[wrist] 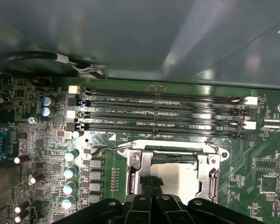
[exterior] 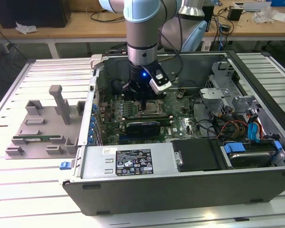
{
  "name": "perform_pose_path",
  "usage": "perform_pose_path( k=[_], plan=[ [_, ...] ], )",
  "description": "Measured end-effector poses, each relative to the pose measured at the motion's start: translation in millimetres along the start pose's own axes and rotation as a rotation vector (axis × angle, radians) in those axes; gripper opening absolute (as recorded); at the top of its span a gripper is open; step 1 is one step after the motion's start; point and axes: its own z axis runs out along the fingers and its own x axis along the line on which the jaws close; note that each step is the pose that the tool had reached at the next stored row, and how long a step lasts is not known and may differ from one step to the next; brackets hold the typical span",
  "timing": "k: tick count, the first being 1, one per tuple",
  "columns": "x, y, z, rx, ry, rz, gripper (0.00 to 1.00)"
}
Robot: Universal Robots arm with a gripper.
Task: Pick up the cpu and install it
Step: 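Close the cpu cover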
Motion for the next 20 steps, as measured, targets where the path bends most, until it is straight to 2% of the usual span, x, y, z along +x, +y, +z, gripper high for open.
perform_pose_path(
  k=[2, 3, 4, 7, 10, 20],
  plan=[
    [-0.1, 0.0, -2.3, -0.0002, -0.0001, 0.000, 0.11],
    [2.1, 0.1, -2.5, 0.0001, -0.0003, 0.000, 0.11],
    [8.1, 0.4, -2.4, 0.0000, -0.0014, 0.000, 0.11],
    [11.2, 0.6, 0.4, 0.0001, -0.0023, 0.000, 0.11],
    [11.4, 0.5, 3.5, 0.0006, -0.0021, 0.000, 0.11],
    [8.2, 1.0, 5.4, 0.0002, -0.0022, 0.000, 0.11]
  ],
)
